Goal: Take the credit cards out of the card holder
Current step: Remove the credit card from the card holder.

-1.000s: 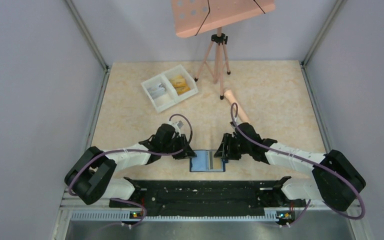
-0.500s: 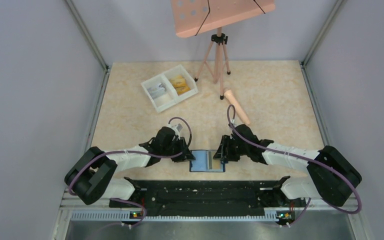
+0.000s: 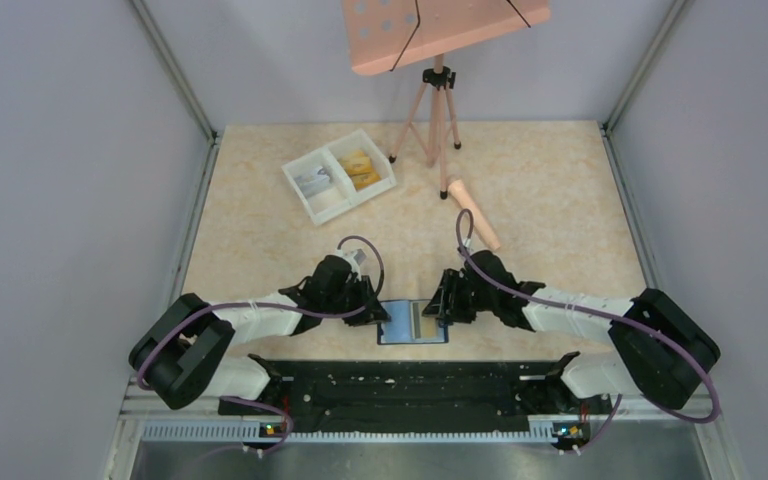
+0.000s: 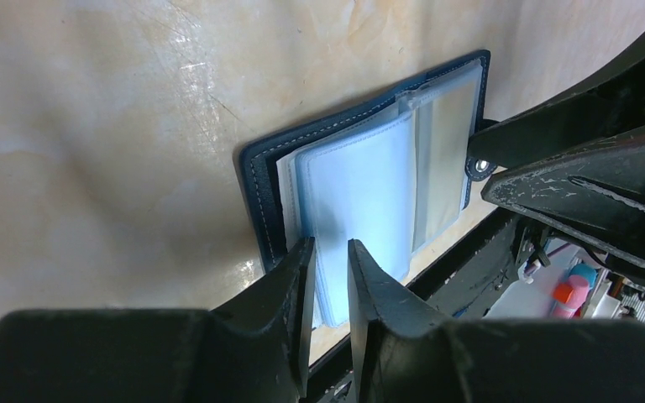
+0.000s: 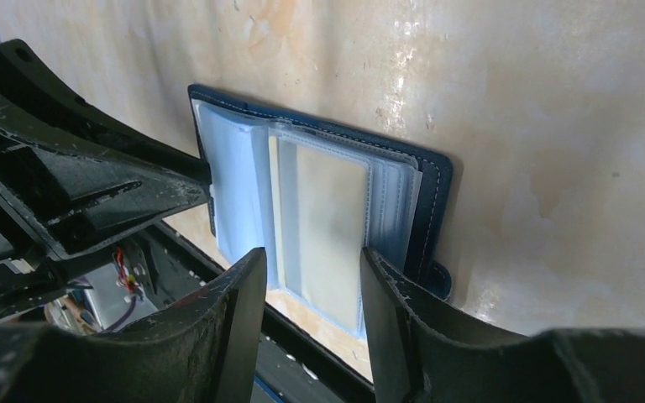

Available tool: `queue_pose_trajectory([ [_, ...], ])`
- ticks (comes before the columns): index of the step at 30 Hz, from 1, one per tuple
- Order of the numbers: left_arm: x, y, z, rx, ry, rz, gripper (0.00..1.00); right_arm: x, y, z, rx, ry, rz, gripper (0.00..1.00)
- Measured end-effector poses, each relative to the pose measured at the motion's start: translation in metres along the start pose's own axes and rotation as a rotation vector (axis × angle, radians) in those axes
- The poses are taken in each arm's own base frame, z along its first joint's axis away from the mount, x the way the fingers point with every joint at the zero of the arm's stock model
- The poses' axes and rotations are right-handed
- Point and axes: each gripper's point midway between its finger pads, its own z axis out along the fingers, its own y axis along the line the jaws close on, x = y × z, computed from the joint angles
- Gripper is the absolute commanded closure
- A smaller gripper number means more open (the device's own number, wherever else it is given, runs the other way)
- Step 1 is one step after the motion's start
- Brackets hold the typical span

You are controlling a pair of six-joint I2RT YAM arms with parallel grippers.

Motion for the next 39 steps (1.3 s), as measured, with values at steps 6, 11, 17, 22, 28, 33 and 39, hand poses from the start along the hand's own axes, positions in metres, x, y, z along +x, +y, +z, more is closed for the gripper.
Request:
queue_pose_trajectory([
  [6,0.0,-0.001,0.0,0.001,-0.001,0.004,0.74,-0.001,0.004,-0.001,-0.019,-0.012,0.03,0.55],
  [11,0.001,-0.001,0.001,0.003,-0.001,0.006,0.74,-0.006,0.018,-0.007,-0.071,-0.033,0.042,0.55],
  [17,0.002,-0.002,0.001,0.003,0.0,0.01,0.74,-0.011,0.04,-0.013,-0.161,-0.046,0.049,0.55],
  [22,0.002,-0.002,0.001,0.001,-0.001,0.011,0.74,-0.006,0.051,-0.012,-0.201,-0.031,0.045,0.55],
  [28,-0.001,-0.001,-0.008,-0.027,-0.032,-0.005,0.7,0.015,0.056,-0.002,-0.203,0.037,0.033,0.55],
  [33,-0.01,-0.003,-0.021,-0.055,-0.088,-0.002,0.69,0.015,0.061,-0.001,-0.209,0.046,0.022,0.55],
  [39,-0.015,-0.01,-0.028,-0.048,-0.113,0.003,0.72,0.006,0.061,0.0,-0.182,0.014,-0.034,0.58],
])
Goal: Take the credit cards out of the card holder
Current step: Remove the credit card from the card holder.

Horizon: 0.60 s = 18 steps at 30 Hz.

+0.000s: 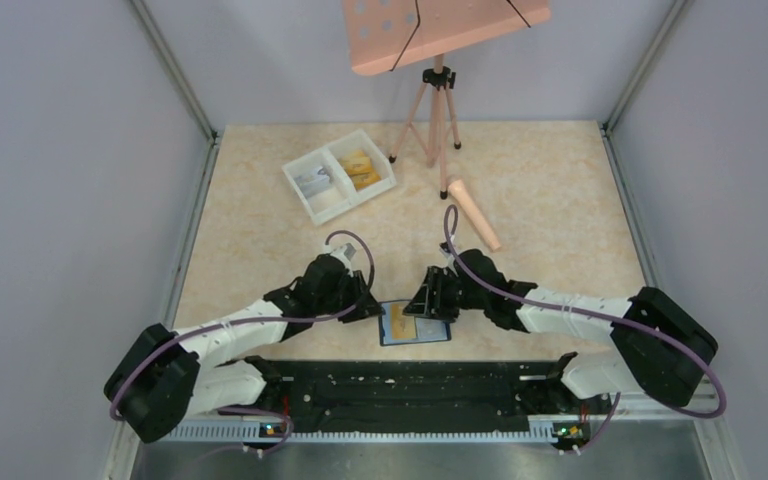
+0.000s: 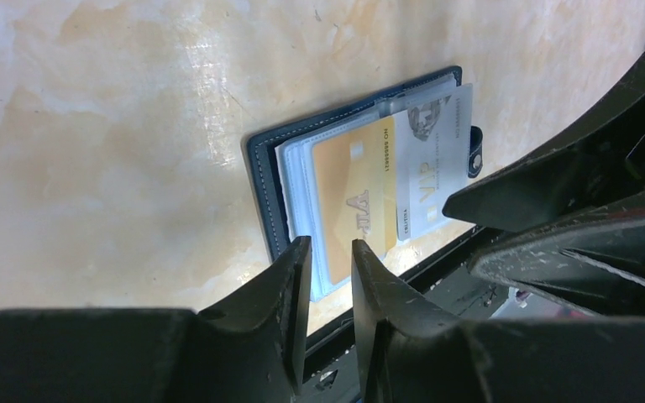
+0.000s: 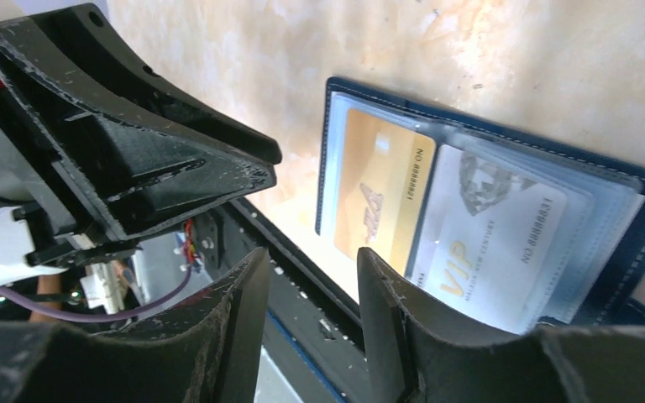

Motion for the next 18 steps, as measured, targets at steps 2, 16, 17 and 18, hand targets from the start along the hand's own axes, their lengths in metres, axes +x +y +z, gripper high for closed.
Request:
queue_pose_trajectory([
  [2,0.002,-0.001,0.001,0.008,0.013,-0.003,0.74,0.0,-0.004,0.0,0.015,-0.003,-0.015,0.61],
  [16,0.019,-0.006,0.025,0.08,0.116,-0.041,0.92,0.005,-0.024,0.01,0.066,0.024,-0.042,0.69],
  [17,0.02,-0.004,0.026,0.074,0.12,-0.045,0.92,0.005,-0.025,0.011,0.07,0.027,-0.041,0.69],
  [18,0.021,-0.002,0.026,0.07,0.123,-0.048,0.92,0.005,-0.027,0.011,0.073,0.028,-0.043,0.69],
])
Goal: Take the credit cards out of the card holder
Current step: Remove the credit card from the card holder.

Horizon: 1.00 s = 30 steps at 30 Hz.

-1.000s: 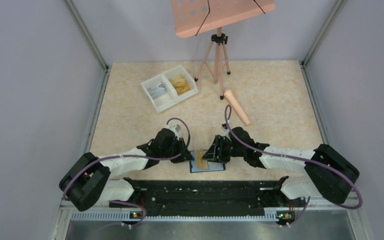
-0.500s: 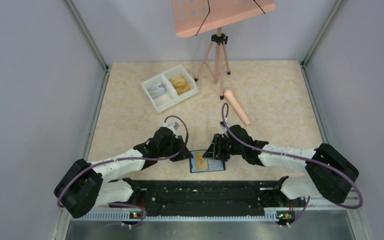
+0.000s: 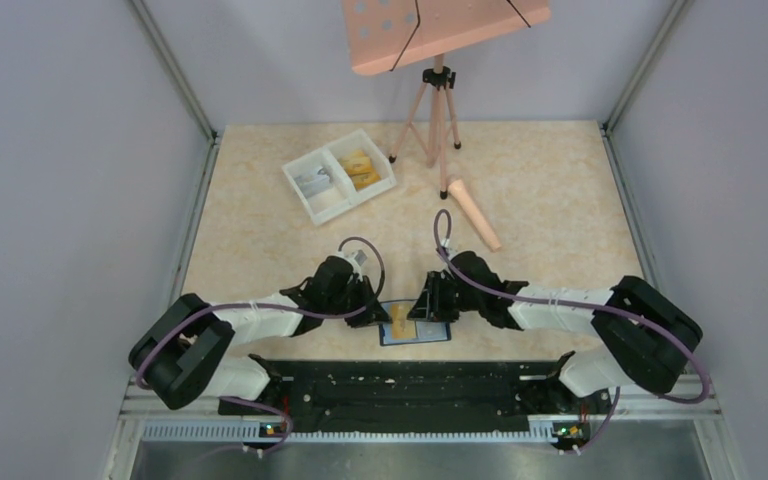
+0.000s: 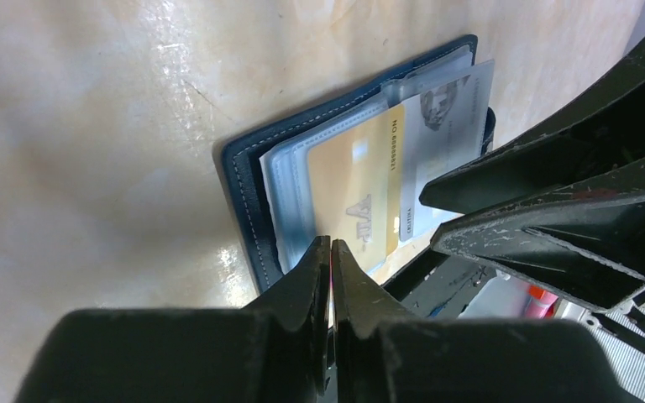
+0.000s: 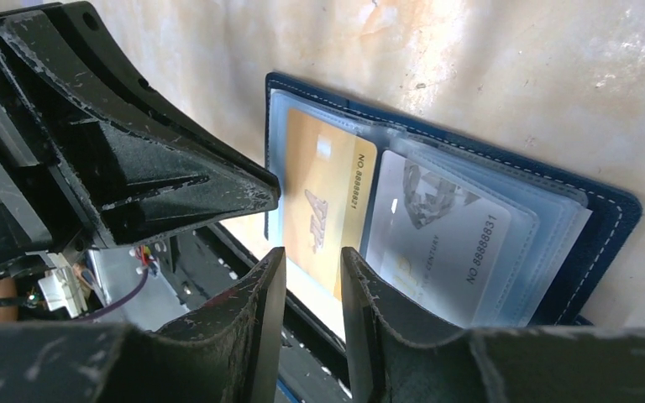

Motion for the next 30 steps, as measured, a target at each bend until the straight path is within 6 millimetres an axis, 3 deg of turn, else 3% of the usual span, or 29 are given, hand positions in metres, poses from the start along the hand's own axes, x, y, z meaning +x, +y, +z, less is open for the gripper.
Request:
queue_pose_trajectory([
  [19,0.003,0.005,0.005,0.003,0.011,-0.005,0.93,0.005,-0.016,0.013,0.0,0.019,-0.005,0.73],
  [23,0.003,0.005,0.005,0.003,0.011,-0.005,0.93,0.005,-0.015,0.013,-0.007,0.016,-0.008,0.81],
  [27,0.003,0.005,0.005,0.003,0.011,-0.006,0.93,0.006,-0.018,0.013,0.0,0.016,-0.004,1.0],
  [30,0.004,0.005,0.005,0.004,0.01,-0.009,0.92,0.006,-0.02,0.012,-0.001,0.016,0.002,1.0],
])
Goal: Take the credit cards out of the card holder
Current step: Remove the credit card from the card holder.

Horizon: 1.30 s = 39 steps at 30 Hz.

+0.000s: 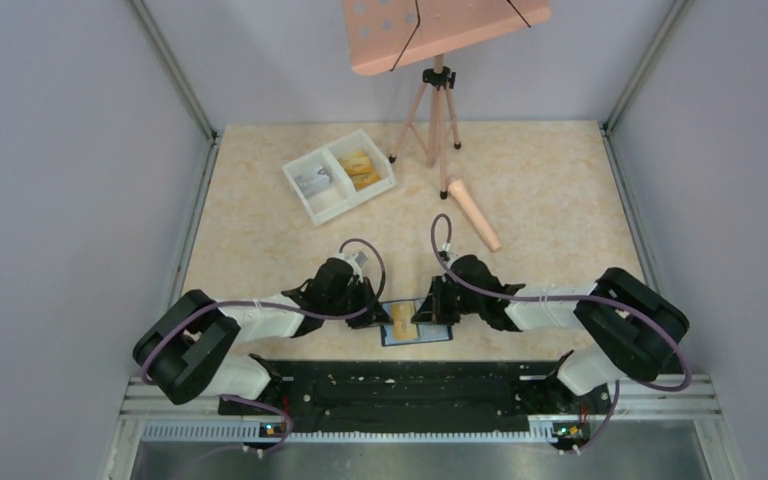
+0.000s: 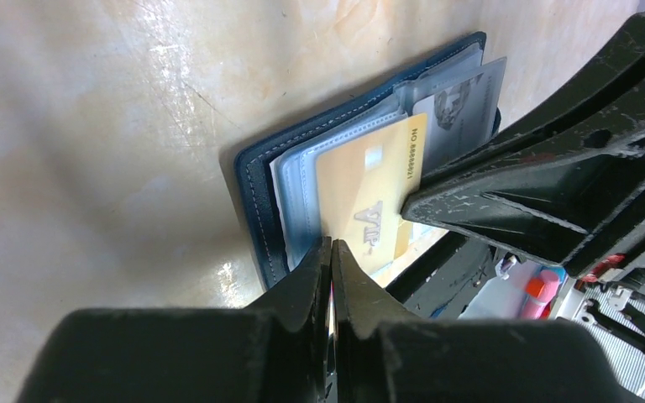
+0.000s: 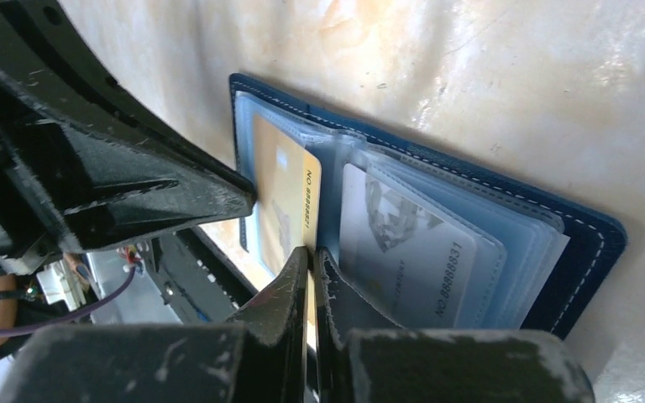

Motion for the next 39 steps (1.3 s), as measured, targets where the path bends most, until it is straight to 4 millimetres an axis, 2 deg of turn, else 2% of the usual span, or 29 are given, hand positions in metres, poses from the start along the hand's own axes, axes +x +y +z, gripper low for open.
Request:
queue_pose_trajectory([
  [5,0.0,0.001,0.0,0.002,-0.006,-0.002,0.91,-0.006,0.009,-0.009,-0.038,-0.017,-0.006,1.0],
  [12,0.0,0.001,0.0,0.01,-0.012,-0.006,0.91,-0.019,0.011,-0.023,-0.052,-0.054,-0.012,1.0],
  [18,0.0,-0.002,-0.003,0.019,-0.017,-0.002,0.75,-0.022,0.005,-0.032,-0.039,-0.055,-0.008,1.0],
  [22,0.002,-0.006,-0.013,0.019,-0.017,0.02,0.52,-0.026,0.01,-0.047,-0.068,-0.056,-0.052,1.0],
  [24,-0.001,-0.014,-0.02,0.024,-0.021,0.042,0.47,-0.024,0.015,-0.053,-0.085,-0.034,-0.09,1.0],
  [27,-0.013,-0.035,-0.031,0.046,-0.039,0.09,0.46,-0.02,0.026,-0.06,-0.121,0.011,-0.15,1.0],
  [32,-0.031,-0.077,-0.05,0.109,-0.061,0.207,0.52,-0.015,0.051,-0.072,-0.222,0.084,-0.24,1.0],
  [35,-0.028,-0.092,-0.057,0.162,-0.026,0.267,0.59,-0.006,0.062,-0.079,-0.292,0.135,-0.267,1.0],
  [39,-0.011,-0.097,-0.06,0.221,0.065,0.306,0.67,0.003,0.079,-0.088,-0.404,0.185,-0.286,1.0],
])
